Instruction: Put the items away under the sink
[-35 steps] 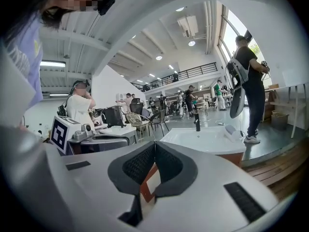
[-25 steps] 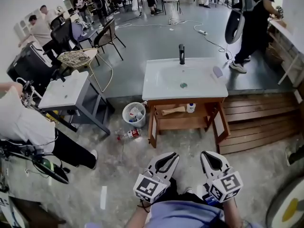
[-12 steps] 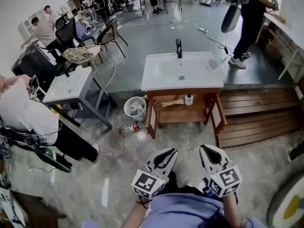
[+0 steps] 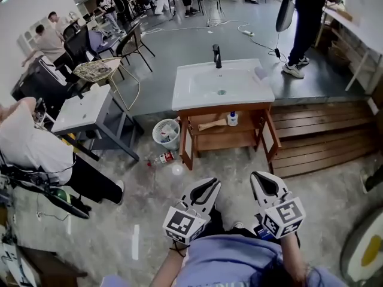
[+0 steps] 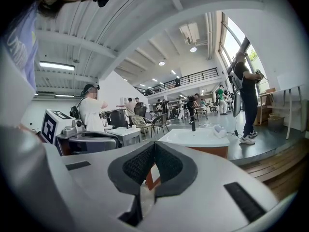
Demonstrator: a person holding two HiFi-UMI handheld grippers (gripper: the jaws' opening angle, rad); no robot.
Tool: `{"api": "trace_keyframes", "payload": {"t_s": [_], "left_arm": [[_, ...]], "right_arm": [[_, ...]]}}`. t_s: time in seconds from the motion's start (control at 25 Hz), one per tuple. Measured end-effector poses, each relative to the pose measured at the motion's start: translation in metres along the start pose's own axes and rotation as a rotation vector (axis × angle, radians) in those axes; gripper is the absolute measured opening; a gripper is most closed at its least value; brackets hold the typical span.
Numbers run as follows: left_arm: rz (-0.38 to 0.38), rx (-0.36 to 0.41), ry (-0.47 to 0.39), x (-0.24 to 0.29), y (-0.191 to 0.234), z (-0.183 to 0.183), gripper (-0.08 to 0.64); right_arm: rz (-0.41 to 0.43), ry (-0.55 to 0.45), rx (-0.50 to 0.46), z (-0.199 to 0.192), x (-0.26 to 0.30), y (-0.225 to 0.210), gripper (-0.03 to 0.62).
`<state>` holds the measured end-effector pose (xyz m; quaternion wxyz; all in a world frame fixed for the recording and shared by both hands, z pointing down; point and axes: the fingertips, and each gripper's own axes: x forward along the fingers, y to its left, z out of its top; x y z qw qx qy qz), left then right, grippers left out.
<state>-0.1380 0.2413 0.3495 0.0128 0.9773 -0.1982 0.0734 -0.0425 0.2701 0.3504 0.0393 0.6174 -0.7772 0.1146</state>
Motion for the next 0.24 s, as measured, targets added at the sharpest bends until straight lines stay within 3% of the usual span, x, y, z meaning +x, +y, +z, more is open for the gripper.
{"api": "trace_keyframes", "payload": {"t_s": [0.24], "left_arm": [[-0.002, 0.022, -0.011, 0.003, 0.009, 0.004, 0.049]], "right_arm": [[-0.024, -0.030, -0.008, 0.010, 0.008, -0.012, 0.016]]}}
